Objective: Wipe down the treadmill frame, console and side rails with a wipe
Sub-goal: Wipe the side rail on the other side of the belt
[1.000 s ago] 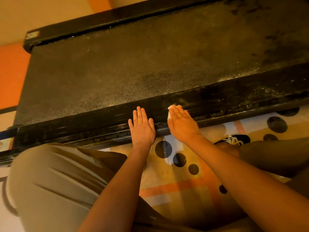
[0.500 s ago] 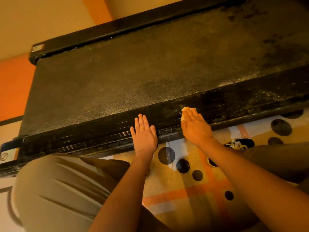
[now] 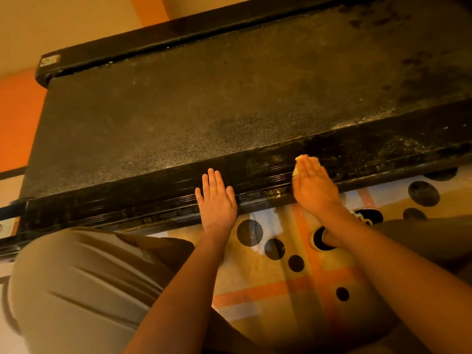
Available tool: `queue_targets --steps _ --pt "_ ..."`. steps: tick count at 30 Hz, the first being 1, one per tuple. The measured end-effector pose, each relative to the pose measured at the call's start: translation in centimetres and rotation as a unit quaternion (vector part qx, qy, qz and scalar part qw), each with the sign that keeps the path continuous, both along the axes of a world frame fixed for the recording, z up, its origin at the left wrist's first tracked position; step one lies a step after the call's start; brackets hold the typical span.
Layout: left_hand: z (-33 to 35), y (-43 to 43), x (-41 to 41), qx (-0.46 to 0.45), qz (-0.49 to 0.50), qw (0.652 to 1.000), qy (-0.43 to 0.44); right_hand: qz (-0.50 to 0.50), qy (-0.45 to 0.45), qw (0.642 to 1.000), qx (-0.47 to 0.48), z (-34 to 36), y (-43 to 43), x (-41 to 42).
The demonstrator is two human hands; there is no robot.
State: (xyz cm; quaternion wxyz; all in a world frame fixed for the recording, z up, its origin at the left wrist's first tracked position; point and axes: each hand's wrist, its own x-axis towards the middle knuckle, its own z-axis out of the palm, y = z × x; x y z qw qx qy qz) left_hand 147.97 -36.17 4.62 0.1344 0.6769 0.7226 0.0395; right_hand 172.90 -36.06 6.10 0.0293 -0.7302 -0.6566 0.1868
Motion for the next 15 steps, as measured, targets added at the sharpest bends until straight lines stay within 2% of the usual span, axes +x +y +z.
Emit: queue_targets --steps 4,7,10,15 --pt "-0.2 -0.1 -0.1 0.003 -0.002 1.000 0.001 -0.095 -0.011 0.995 0.000 0.3 0.8 5.6" --pt "-0.3 -0.1 0.0 0.012 -0.001 1.000 0.001 -0.105 -0.018 0.994 -0.001 0.3 0.4 5.6" --pt "-0.4 0.0 0.0 0.017 0.001 1.000 -0.001 -0.065 -0.001 0.998 0.002 0.1 -0.7 2.2" --pt "-0.5 -0.2 -0.1 0.019 -0.002 1.000 -0.003 0.078 0.017 0.997 0.006 0.4 -1.9 -6.0"
